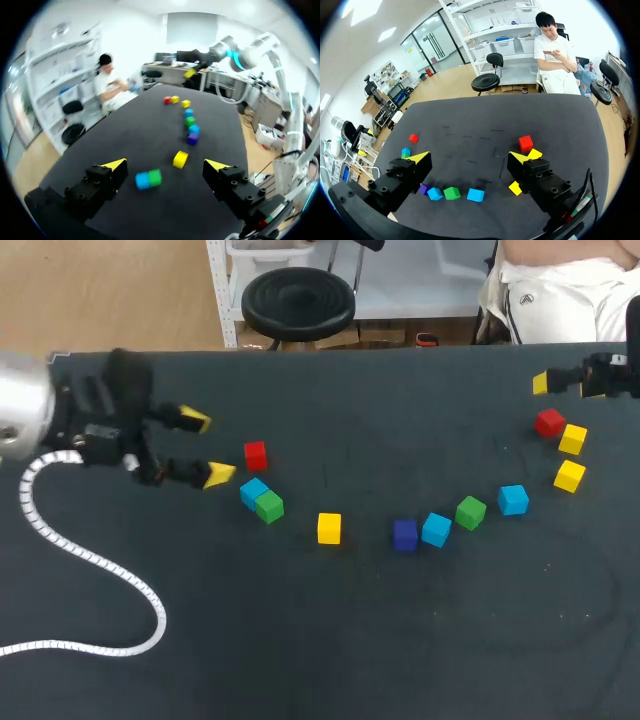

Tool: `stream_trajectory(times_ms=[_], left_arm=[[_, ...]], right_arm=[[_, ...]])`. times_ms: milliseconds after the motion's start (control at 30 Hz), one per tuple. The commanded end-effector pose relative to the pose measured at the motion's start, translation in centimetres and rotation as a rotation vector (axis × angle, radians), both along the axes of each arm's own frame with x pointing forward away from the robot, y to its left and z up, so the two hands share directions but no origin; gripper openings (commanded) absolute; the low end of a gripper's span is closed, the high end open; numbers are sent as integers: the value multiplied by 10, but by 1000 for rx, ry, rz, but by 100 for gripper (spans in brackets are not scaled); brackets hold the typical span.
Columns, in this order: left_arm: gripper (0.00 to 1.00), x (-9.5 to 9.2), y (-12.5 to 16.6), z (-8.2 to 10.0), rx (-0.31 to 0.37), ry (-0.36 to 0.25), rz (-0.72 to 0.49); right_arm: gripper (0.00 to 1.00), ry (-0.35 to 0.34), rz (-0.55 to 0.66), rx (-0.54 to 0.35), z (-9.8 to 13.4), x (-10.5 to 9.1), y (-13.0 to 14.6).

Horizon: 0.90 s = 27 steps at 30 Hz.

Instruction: Place the blue cubes, place green cubes on the blue cubes, place the yellow cubes on the green cubes, then place the red cubes on the yellow cubes, and place purple cube on the red cubes.

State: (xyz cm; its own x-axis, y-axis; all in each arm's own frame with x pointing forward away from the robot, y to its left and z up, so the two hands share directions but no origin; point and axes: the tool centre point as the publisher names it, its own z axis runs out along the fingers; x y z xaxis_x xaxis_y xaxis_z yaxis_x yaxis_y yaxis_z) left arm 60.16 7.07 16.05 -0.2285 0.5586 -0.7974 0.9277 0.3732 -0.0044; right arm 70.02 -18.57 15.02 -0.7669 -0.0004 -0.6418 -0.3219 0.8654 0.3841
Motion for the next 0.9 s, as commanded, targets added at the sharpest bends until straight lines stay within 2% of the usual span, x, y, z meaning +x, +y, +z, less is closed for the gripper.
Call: stream_trajectory(times_ms=[33,167,200,267,367,400,433,900], left_arm=[[100,20,-42,-9,-5,-158,-396],[100,35,-61,-21,-1,-175,-469],[100,40,-64,-24,10,-154,-453],[100,45,-66,-28,9,-156,-457],[100,52,-69,-33,60,-153,-434],[100,55,-68,-34,84,-136,-406],[100,57,-67,-34,78,-121,-399],[100,59,-64,-33,86,-125,-385]], right_arm=[[100,0,-3,-3,0,0,1],[100,0,-3,-3,0,0,1],[100,0,-3,-3,0,0,1],[100,0,-3,-3,0,0,1],[100,0,-3,-3,0,0,1],[100,0,-3,-3,0,0,1],[100,0,-3,-3,0,0,1],[100,0,-3,-3,0,0,1]])
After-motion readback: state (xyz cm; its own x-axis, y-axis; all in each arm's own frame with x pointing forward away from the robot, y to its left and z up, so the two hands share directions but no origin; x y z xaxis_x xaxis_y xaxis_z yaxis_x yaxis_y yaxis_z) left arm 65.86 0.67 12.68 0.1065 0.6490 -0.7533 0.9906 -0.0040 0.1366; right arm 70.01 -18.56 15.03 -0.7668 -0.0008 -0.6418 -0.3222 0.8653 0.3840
